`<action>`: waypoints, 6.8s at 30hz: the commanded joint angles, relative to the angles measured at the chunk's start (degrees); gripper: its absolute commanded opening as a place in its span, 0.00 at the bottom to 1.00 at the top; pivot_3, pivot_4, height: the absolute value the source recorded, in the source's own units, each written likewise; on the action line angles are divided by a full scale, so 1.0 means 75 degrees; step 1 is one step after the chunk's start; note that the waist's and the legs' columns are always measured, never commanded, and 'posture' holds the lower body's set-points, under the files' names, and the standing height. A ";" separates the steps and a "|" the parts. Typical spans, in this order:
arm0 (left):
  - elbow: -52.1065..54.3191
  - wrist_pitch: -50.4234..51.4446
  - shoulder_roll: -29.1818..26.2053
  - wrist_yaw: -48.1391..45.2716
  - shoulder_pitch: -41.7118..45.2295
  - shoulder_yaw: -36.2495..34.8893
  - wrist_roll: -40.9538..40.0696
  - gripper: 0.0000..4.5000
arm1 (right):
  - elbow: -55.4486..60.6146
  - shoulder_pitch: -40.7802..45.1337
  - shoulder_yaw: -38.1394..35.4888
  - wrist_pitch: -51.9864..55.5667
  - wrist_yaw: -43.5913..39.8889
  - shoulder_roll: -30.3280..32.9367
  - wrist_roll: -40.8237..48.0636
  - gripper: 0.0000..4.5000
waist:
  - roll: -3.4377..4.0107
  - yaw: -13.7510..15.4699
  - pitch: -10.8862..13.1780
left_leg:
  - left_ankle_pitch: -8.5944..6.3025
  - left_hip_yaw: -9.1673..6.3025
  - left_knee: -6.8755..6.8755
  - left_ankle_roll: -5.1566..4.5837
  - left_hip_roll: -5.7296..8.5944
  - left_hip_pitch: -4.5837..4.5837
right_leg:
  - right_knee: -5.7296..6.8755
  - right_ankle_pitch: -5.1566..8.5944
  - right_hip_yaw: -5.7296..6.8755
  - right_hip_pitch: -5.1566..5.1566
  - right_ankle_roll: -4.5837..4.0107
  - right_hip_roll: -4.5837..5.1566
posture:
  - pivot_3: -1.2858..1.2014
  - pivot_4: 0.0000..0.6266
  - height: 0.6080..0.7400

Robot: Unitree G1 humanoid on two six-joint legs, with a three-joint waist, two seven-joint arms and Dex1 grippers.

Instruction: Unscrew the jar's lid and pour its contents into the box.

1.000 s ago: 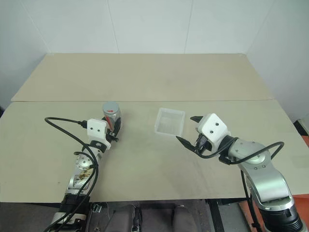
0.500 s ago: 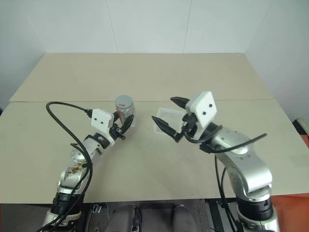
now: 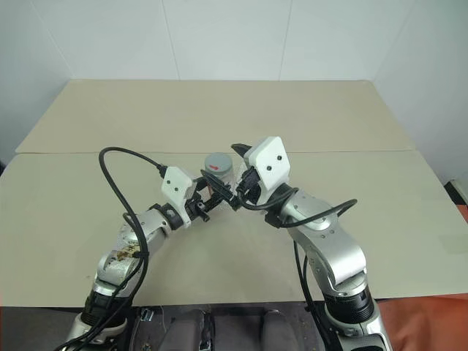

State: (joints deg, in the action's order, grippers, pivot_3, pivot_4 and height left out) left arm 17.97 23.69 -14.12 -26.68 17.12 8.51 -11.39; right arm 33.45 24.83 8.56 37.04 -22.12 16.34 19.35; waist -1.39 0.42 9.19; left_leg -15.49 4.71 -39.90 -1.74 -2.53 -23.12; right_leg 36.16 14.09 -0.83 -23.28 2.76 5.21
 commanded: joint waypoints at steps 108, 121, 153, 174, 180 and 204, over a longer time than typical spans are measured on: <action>-0.0565 -0.2352 -0.0436 -0.3087 -0.0078 -0.0405 -0.1824 0.45 | -0.0167 0.0422 -0.0897 -0.1012 -0.2139 0.1385 0.1693 1.00 | 0.0002 0.0008 0.0001 | -0.0001 0.0000 0.0001 -0.0002 -0.0004 -0.0005 | -0.0008 0.0000 0.0003 0.0000 0.0000 0.0003 | 0.52 0.24 1.00; -0.0586 -0.2589 -0.0215 -0.2870 -0.0143 -0.0328 -0.1586 0.45 | 0.0046 0.0305 -0.0626 -0.0659 -0.1712 0.1432 0.1493 1.00 | 0.0002 0.0008 0.0001 | -0.0001 -0.0001 0.0001 -0.0003 -0.0003 -0.0006 | -0.0010 0.0000 0.0003 0.0000 0.0000 0.0003 | 0.52 0.24 1.00; -0.0789 -0.2254 -0.0738 -0.4076 0.0038 -0.0550 -0.2491 0.45 | -0.1795 0.0765 -0.0811 -0.1624 -0.4702 0.2012 0.2366 0.62 | 0.0002 -0.0005 0.0001 | -0.0001 -0.0002 0.0001 -0.0004 -0.0005 -0.0001 | -0.0010 0.0000 0.0004 0.0003 0.0000 -0.0001 | 0.52 0.24 1.00; -0.0604 -0.2357 -0.0731 -0.3981 -0.0109 -0.0536 -0.2468 0.45 | -0.5767 0.3298 -0.0220 -0.3062 -0.8894 0.1367 0.1915 0.62 | 0.0004 -0.0005 0.0003 | -0.0001 0.0005 0.0000 -0.0003 -0.0008 -0.0002 | -0.0008 -0.0001 0.0004 0.0000 0.0000 -0.0001 | 0.52 0.24 1.00; -0.0544 -0.2354 -0.0740 -0.3918 -0.0157 -0.0543 -0.2447 0.45 | -0.6076 0.3436 -0.0238 -0.3282 -0.9138 0.1261 0.1727 0.62 | 0.0004 0.0012 0.0003 | -0.0001 0.0006 0.0000 -0.0003 -0.0008 -0.0004 | -0.0006 -0.0001 0.0005 0.0000 -0.0001 0.0002 | 0.52 0.24 1.00; -0.0782 -0.2627 -0.0457 -0.3496 -0.0150 -0.0470 -0.2224 0.45 | -0.2695 0.1364 -0.1296 -0.2333 -0.5618 0.1664 0.1765 0.99 | 0.0005 0.0005 0.0003 | -0.0001 0.0004 0.0001 -0.0003 -0.0008 -0.0004 | -0.0006 -0.0001 0.0006 -0.0001 -0.0001 0.0005 | 0.52 0.24 1.00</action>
State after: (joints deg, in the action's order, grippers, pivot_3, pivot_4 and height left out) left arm 11.36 5.57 -17.87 -53.19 15.48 5.03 -28.34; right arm 9.20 34.93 0.82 18.31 -68.28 28.75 32.65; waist -1.36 0.46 9.22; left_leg -15.50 4.74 -39.89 -1.76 -2.60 -23.14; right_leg 36.12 14.08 -0.79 -23.29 2.76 5.24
